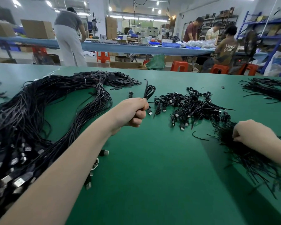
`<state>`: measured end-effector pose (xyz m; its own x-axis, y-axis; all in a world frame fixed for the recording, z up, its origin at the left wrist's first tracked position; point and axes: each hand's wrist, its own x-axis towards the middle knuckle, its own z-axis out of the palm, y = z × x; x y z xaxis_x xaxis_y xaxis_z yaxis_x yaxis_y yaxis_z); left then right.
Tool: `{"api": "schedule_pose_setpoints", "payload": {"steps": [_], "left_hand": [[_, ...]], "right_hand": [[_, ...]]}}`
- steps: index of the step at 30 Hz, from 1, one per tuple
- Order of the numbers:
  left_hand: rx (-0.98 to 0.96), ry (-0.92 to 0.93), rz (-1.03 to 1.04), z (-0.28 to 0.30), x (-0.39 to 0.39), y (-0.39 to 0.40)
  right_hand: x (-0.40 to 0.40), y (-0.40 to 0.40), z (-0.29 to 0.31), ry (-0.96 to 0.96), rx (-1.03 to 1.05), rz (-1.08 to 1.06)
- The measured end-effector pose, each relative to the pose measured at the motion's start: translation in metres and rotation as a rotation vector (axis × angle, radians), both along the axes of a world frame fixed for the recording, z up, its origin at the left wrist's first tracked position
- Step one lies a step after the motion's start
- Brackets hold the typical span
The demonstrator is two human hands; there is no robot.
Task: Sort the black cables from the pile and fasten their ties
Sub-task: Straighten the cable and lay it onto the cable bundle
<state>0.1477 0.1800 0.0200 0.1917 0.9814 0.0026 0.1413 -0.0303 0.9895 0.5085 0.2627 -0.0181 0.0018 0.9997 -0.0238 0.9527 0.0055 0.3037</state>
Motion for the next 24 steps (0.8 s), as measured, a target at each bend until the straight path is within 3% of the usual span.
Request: {"api": "schedule_pose_setpoints", "payload": {"steps": [4,8,13,16,20,24], "left_hand": [[0.022,0.04,-0.025,0.0,0.001,-0.003],[0.068,0.132,-0.046,-0.002,0.002,-0.004],[0.115,0.283,-0.09,-0.003,0.007,-0.006],[0.12,0.292,-0.101,-0.006,0.014,-0.008],[0.112,0.282,-0.162,-0.007,0.023,-0.014],[0.174,0.474,-0.143,-0.007,0.032,-0.018]], "right_hand": [[0.003,-0.003,-0.001,0.016,0.07,0.017],[0.006,-0.003,-0.001,0.266,0.159,0.033],[-0.022,-0.024,0.006,0.828,0.562,0.289],[-0.071,-0.059,0.023,1.214,0.539,0.528],[-0.129,-0.095,0.037,1.213,0.563,0.855],[-0.149,-0.1,0.043,1.234,0.599,0.87]]}}
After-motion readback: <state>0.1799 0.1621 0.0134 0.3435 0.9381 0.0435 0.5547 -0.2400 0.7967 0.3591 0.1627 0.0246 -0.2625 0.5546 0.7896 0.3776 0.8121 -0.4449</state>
